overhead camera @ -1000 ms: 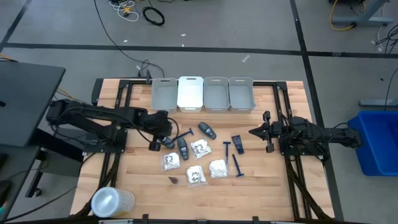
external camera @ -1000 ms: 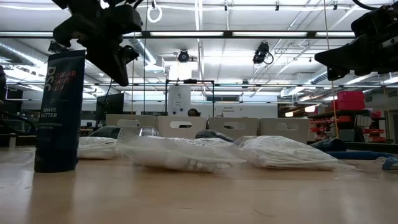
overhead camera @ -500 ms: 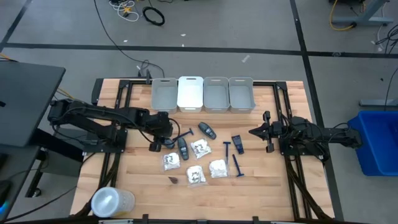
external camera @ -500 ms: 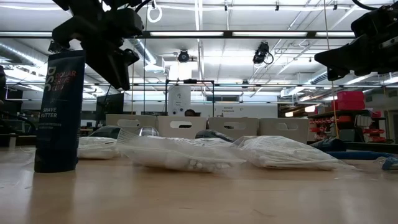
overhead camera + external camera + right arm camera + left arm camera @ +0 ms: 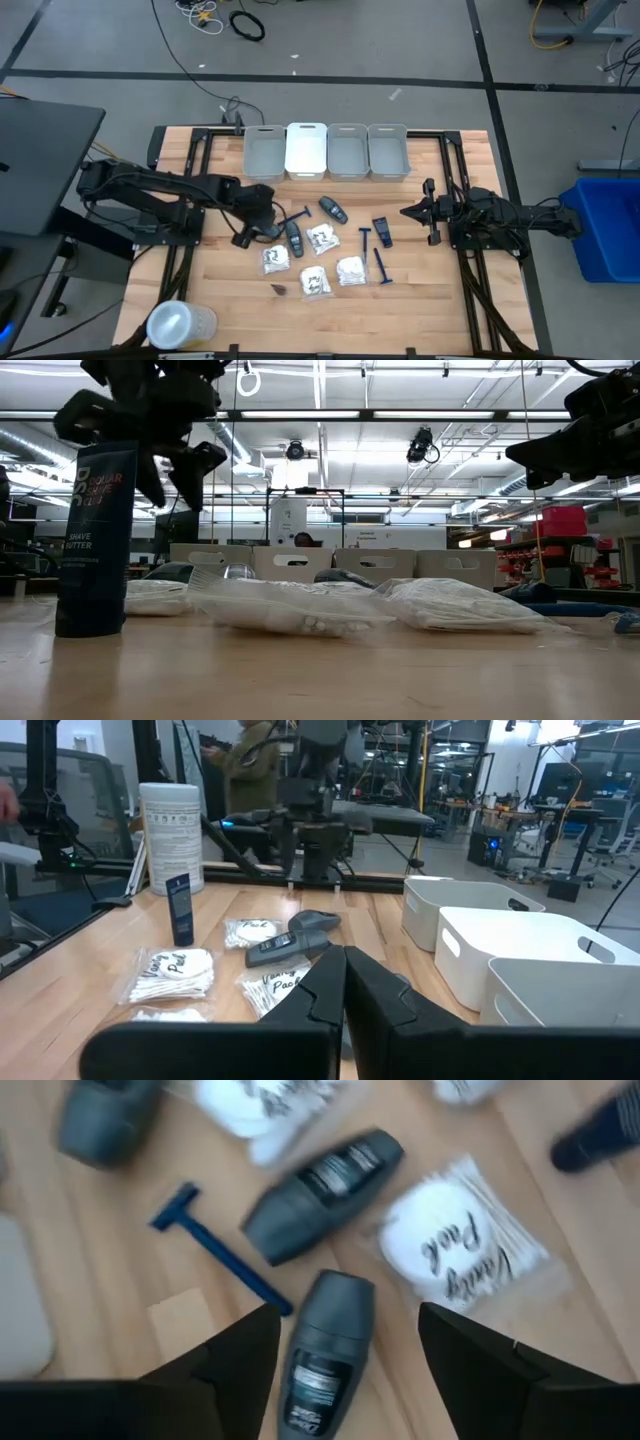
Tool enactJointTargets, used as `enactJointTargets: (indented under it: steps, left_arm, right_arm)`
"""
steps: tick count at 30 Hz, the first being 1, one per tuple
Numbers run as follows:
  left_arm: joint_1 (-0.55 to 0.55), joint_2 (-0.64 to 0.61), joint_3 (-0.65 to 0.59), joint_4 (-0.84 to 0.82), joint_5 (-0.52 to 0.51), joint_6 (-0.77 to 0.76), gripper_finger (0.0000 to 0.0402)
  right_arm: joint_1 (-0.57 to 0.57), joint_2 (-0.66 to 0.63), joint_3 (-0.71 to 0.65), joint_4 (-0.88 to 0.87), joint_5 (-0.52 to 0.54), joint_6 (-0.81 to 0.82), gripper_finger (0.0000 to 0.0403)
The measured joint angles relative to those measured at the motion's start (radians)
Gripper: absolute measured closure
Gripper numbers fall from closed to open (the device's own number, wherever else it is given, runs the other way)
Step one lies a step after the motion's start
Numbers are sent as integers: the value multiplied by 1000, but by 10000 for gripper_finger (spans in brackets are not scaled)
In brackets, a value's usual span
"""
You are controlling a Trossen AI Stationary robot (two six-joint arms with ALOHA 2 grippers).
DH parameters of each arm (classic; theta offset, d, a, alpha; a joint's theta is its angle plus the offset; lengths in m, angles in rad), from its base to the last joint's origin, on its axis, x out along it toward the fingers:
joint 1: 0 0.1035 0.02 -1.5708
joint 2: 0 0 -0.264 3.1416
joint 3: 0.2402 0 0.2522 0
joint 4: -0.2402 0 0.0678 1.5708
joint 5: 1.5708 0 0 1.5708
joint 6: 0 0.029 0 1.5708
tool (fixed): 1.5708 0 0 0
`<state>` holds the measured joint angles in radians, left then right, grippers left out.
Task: Pick & Place Travel size toiletries
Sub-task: Put the gray deodorant into the left gray bin
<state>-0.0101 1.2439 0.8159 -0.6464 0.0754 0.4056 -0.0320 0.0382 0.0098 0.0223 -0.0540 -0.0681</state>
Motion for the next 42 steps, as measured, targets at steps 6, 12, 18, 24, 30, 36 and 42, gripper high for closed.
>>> enactJointTargets:
  steps: [6, 12, 18, 24, 30, 36, 42]
  left_arm:
    - [5, 50, -3, -11, -10, 83, 147]
    - [29, 73, -3, 4, -9, 88, 147]
    - [45, 86, -2, -1, -8, 101, 147]
    - [49, 86, -2, 9, -4, 152, 147]
    - [59, 86, -2, 9, 13, 150, 147]
    - [73, 86, -2, 9, 16, 153, 147]
    - [85, 86, -33, 36, 16, 154, 147]
  right_arm:
    - [0, 0, 0, -1, 0, 0, 389]
    - [0, 1, 0, -3, -1, 0, 389]
    - [0, 2, 0, -2, -1, 0, 389]
    - [0, 2, 0, -3, 0, 0, 389]
    - [0, 2, 0, -3, 0, 0, 389]
    - [0, 2, 0, -3, 0, 0, 389]
    - [0, 2, 0, -3, 0, 0, 389]
